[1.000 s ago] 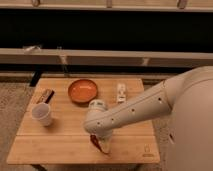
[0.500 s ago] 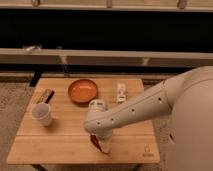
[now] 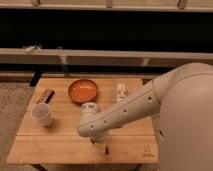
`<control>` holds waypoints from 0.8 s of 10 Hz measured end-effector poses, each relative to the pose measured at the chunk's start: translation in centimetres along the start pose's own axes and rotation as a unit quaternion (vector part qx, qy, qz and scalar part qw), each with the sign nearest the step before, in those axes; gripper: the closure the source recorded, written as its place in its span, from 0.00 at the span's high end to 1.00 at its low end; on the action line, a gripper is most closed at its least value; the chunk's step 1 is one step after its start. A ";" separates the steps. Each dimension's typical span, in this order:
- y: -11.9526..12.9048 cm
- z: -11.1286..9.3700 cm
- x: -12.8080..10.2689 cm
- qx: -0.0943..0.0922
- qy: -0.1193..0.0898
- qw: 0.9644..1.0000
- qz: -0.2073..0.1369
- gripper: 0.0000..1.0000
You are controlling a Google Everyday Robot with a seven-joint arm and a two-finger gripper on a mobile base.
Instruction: Place the pepper on the white sponge
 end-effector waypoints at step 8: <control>-1.0 2.3 1.8 0.054 0.000 0.998 0.014 0.80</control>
